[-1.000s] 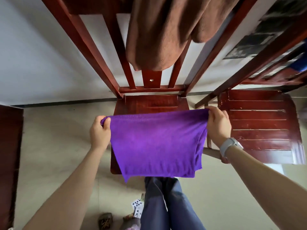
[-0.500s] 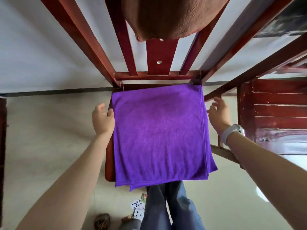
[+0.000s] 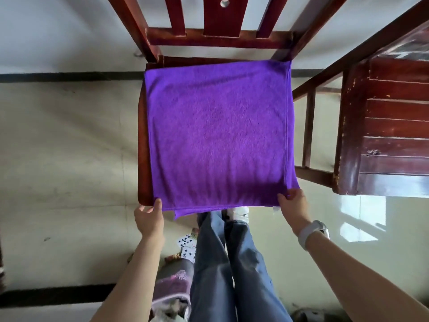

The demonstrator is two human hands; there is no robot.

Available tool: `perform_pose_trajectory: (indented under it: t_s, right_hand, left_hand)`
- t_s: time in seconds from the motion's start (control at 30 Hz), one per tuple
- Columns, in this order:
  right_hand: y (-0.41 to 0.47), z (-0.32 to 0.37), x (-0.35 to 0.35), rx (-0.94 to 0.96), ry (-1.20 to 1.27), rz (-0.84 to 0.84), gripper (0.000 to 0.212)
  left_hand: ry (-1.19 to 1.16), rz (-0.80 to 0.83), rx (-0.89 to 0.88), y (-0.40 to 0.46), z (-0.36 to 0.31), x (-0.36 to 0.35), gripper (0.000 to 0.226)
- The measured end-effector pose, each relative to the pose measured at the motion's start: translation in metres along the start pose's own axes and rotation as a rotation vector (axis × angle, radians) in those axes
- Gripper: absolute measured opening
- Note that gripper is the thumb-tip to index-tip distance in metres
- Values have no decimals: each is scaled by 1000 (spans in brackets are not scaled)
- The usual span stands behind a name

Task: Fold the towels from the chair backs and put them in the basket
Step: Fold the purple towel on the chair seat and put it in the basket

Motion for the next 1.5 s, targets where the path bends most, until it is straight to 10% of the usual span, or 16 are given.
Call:
perform_pose_trajectory:
  t_s: [0.27,0.43,0.63,0.83,1.5]
  right_hand:
    - [8,28,36,278,-158,3,14]
    - [12,50,80,431,272,-89,7]
    - [47,2,44,143,11,48,20]
    - [54,-18,23,-113,323,235,15]
    - [26,3,73,107,298,138,14]
  left_hand:
    - [-203,31,-25,-20,-13,23,9]
    - [-399,261,-12,-43,-20,19,10]
    - [-243,299,145,-48,21,-26,32]
    - [-308,288,117,-44,23,-32,16]
    - [-433,287,19,-79,-23,27,19]
Point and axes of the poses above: each hand's wrist, its own y-axis towards the middle knuckle, its own x-axis out of the back of the hand, z = x × y, the point moved 7 cm from there along y, towards the middle knuckle, and after that the axes turned 3 degrees about -z, right-handed, at the moved point
